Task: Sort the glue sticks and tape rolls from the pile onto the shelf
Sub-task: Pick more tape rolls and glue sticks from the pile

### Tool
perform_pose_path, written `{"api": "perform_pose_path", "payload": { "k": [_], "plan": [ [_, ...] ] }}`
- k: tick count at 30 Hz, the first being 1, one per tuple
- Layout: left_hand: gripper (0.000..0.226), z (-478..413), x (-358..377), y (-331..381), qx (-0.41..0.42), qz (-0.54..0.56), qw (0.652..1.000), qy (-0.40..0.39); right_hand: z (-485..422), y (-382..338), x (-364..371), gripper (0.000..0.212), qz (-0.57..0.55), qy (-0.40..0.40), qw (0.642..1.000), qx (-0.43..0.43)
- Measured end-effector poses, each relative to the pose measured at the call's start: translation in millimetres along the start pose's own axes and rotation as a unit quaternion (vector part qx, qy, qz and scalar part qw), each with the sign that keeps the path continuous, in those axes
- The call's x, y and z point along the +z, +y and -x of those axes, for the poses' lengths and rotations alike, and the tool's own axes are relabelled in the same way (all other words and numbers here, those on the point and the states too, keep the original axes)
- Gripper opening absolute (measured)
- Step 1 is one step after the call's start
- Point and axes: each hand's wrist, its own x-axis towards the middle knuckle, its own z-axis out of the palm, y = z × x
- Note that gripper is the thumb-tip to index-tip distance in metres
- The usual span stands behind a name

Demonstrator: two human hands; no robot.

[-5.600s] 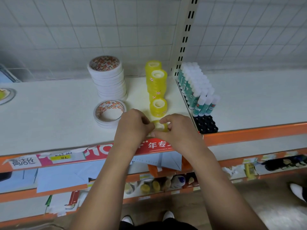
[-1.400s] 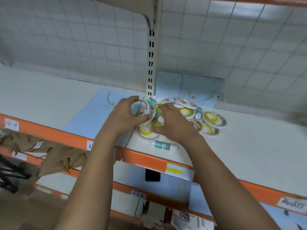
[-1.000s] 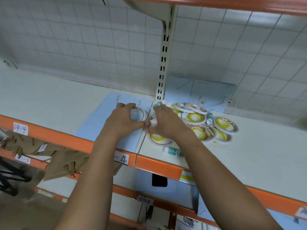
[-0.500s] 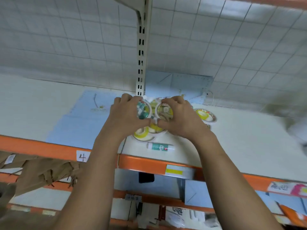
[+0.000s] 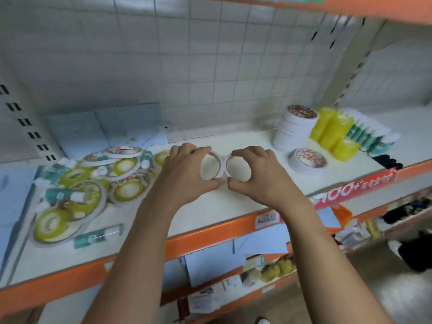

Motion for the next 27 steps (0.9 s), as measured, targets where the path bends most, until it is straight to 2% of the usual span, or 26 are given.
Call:
{"api": "perform_pose_path", "payload": {
  "k": [6,11,13,21,27],
  "plan": [
    [0.079,-42.5,62.0,74.7,0.009,0.022,0.999,-0.024,1.5,99.6,-32.5,0.067,0.011,-0.008,1.0,0.026],
    [0.078,-72.7,105.5,122.1,-0.005,0.005,1.0,-0.028,-10.5,170.9,-53.3,0.079,-0.009,0.013,1.0,0.02],
    [0.077,-81.0,118.2,133.7,-0.018,0.0,1.0,-0.019,-16.7,192.4,-56.5,0.078,-0.015,0.012,1.0,0.014],
    [0.078,-96.0,142.1,160.9,-0.092,-0.019,0.995,-0.022,-37.9,238.7,-54.0,0.079,-0.066,-0.046,0.996,-0.036],
    [0.069,-112.8,151.6,184.4,-0.073,-0.053,0.995,-0.045,-39.6,264.3,-51.4,0.099,-0.101,-0.075,0.99,-0.058]
  ]
}}
